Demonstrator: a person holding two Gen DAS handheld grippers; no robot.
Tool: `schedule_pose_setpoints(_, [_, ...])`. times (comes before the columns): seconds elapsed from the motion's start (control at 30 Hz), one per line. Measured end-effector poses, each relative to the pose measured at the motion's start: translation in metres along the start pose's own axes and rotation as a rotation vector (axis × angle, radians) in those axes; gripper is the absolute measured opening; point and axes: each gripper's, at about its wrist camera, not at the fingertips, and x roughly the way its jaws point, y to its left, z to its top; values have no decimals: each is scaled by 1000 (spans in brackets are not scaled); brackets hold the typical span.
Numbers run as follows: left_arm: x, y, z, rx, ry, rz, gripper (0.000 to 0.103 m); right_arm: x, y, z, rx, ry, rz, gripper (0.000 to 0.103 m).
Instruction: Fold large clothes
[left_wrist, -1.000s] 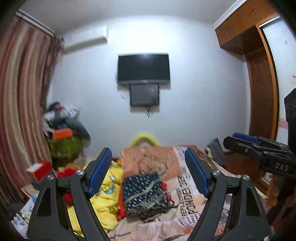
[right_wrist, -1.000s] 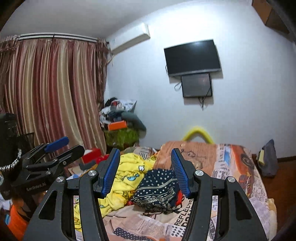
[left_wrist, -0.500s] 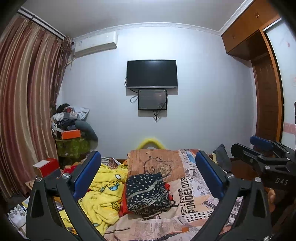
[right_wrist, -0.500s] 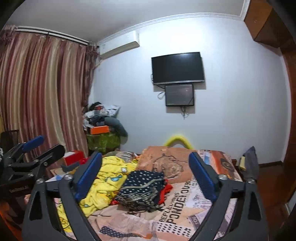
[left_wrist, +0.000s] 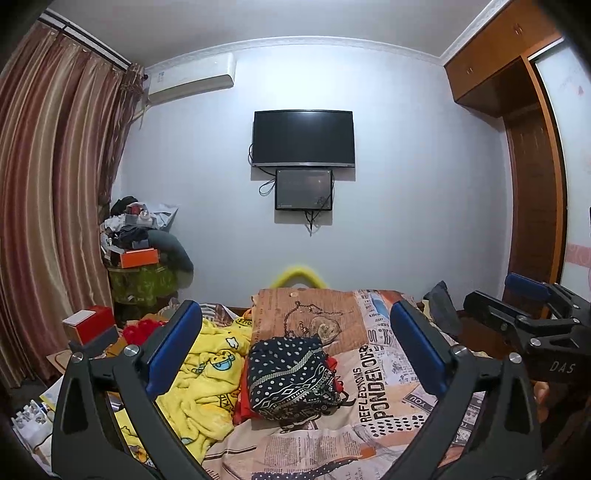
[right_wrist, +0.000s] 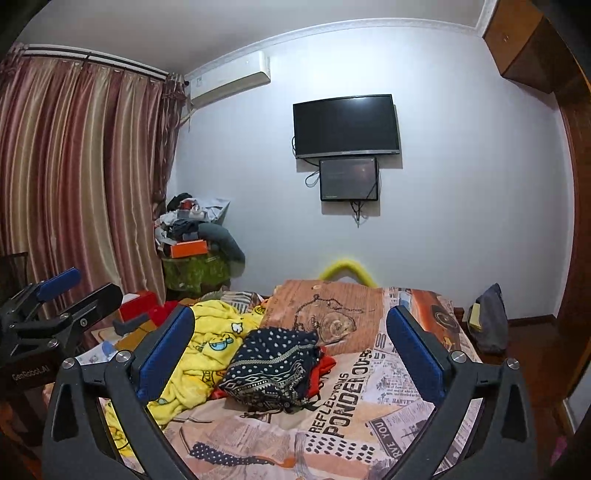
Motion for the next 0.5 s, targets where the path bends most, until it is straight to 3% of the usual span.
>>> schedule_pose_setpoints(0.5, [12,3,-7,-16,42,-3,102,-3,4,-3,-14,37,0,103])
